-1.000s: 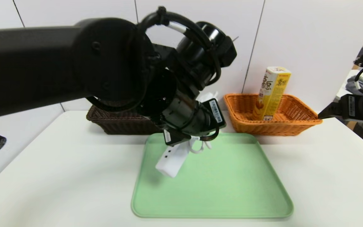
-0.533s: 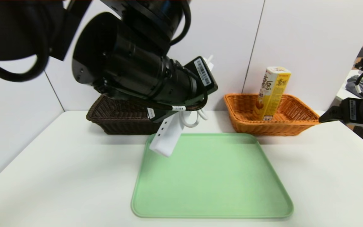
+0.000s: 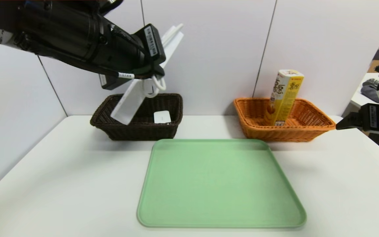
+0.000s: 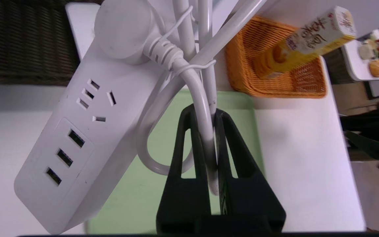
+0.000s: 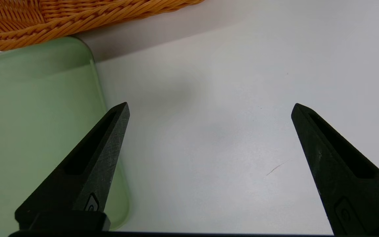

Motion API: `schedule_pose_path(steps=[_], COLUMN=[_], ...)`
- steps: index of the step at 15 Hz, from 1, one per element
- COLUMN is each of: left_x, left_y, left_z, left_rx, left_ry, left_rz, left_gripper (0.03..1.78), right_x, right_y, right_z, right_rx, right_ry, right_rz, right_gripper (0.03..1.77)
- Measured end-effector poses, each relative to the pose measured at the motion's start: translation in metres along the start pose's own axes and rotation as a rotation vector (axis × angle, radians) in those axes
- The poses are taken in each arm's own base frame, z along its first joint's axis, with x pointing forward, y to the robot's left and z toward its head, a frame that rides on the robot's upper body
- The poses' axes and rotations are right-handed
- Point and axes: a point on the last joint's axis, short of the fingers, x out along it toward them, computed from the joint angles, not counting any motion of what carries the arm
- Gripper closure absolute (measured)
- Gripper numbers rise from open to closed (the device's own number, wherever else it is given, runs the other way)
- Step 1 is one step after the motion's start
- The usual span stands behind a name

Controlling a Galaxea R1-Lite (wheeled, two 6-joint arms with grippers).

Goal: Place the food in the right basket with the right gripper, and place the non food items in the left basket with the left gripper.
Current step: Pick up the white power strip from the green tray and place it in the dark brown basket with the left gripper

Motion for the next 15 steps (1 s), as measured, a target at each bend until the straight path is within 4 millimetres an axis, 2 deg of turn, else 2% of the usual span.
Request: schedule_pose_path(steps=[4, 8, 15], left_x=[0.005, 0.027, 0.071], left_y=[0.029, 0.04, 0.065], left_z=[0.017, 0.015, 0.006], left_rx=[0.271, 0.523, 0.651], left_ry=[-0.033, -0.009, 0.104], left_rz=[0.092, 0.132, 0.193], left_gripper=[1.67, 1.67, 1.67], right_x=[-0.006, -0.009, -0.006], right_y=[-0.001, -0.003, -0.009], right_z=[-0.002, -0.004, -0.007], right_rx=[-0.004, 0.002, 0.019], right_ry=[-0.013, -0.019, -0.003], right_rz=[0.004, 0.006, -0.008], right_gripper=[0.1, 0.1, 0.1])
